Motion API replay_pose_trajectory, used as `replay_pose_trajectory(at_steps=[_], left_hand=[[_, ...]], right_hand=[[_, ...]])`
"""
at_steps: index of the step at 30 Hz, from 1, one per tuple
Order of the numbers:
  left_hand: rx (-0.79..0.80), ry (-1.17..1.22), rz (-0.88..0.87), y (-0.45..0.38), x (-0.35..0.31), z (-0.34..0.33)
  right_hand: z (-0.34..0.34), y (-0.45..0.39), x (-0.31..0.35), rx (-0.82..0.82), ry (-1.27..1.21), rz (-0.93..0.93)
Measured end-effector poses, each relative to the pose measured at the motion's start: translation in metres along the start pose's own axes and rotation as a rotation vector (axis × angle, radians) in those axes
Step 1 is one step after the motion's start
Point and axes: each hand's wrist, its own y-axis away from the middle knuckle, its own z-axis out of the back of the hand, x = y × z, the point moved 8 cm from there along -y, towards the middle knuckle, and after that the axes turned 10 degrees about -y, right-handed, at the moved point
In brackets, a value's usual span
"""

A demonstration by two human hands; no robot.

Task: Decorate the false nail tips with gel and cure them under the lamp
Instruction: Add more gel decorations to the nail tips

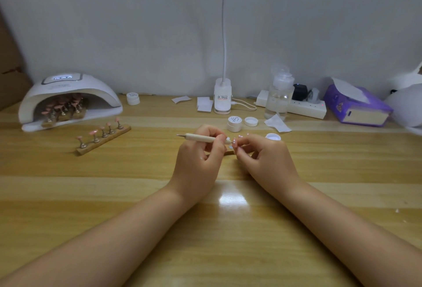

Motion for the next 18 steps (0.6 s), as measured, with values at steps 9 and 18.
replay_pose_trajectory(at_steps=[9,18], left_hand=[[0.005,0.004,0.008,-0.0001,-0.0001,-0.0001],[0.006,-0.002,0.011,0.0003,0.0003,0.0000]], right_hand=[[0.0001,-0.0006,-0.0015,0.003,0.000,-0.001],[0.0009,0.0001,-0.0002,-0.008,0.003,0.001]])
